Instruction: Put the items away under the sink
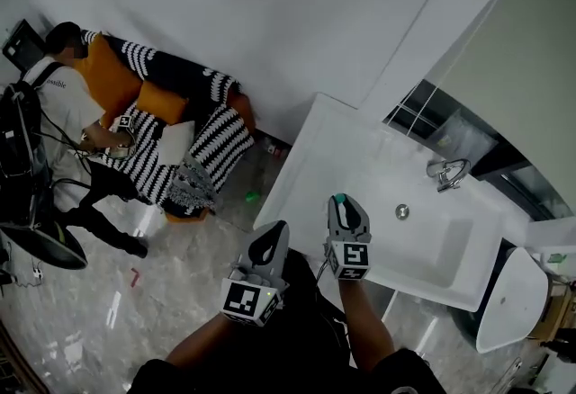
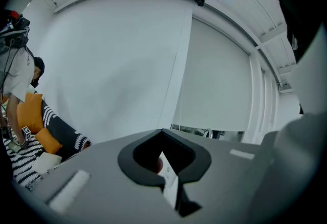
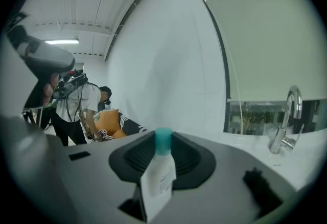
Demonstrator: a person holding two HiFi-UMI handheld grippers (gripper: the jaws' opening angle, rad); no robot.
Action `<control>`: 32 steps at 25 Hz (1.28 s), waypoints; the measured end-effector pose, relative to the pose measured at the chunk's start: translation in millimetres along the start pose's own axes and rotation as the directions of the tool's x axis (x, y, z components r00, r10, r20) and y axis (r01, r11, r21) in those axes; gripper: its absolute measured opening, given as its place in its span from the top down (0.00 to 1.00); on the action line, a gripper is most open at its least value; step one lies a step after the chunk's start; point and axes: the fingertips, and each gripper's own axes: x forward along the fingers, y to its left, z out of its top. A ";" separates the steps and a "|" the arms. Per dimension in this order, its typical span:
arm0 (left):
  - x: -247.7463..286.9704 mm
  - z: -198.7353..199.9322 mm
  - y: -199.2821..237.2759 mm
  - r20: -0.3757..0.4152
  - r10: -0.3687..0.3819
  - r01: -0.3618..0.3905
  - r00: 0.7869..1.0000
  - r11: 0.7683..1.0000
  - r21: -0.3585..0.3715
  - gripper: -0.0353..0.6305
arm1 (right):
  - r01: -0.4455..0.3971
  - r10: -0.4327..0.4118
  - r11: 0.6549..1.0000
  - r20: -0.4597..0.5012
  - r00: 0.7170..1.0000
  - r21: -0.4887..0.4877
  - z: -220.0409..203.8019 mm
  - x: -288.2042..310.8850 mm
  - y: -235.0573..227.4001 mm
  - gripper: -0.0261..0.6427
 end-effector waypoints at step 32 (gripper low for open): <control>-152.0 -4.0 -61.3 0.027 -0.181 0.180 0.983 0.983 0.032 0.93 | 0.141 -0.144 0.989 0.069 0.987 0.049 7.4 -208.5 75.5 0.81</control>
